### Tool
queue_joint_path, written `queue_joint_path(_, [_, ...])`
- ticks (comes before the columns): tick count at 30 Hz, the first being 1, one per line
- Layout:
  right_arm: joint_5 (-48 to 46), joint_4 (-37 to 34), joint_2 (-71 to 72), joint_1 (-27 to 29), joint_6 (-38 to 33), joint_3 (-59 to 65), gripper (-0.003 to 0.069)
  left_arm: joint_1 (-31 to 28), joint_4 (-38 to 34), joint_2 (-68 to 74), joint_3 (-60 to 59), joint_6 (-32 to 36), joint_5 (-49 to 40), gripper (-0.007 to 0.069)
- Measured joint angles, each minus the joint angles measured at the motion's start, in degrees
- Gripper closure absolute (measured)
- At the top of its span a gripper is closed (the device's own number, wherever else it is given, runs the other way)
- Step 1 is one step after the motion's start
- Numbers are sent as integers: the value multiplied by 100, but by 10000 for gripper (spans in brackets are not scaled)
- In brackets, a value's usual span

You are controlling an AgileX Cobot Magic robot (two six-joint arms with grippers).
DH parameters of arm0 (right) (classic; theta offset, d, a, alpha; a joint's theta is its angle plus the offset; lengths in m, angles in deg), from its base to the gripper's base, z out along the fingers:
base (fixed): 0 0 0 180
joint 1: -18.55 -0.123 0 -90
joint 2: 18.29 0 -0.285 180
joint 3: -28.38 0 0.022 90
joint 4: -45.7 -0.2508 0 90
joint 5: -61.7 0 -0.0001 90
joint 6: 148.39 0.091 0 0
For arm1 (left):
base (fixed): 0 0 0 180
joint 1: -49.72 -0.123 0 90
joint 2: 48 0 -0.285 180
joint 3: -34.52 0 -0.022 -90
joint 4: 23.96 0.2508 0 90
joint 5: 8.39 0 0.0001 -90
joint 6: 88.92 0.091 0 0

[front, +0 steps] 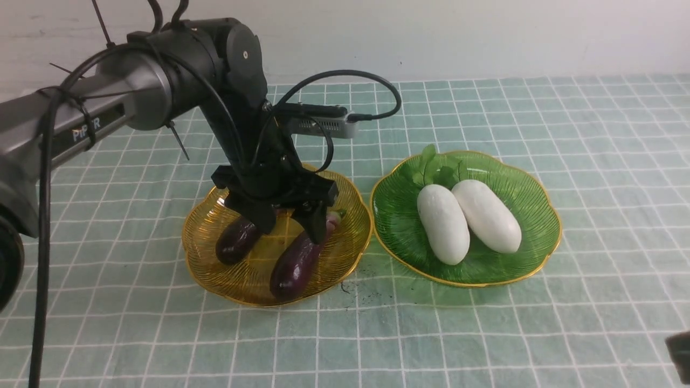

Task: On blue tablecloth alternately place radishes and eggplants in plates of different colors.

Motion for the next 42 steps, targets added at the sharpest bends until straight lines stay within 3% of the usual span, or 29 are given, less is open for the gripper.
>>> queue_joint_path(4, [1404, -17, -10, 0, -65, 244, 644, 0, 0, 0, 0, 0, 0, 62])
queue_joint_path(11, [3019, -22, -70, 0, -225, 253, 673, 0, 0, 0, 0, 0, 0, 62])
queue_joint_path(42, [3089, -29, -96, 0, -250, 257, 673, 0, 180, 0, 0, 70, 0, 62])
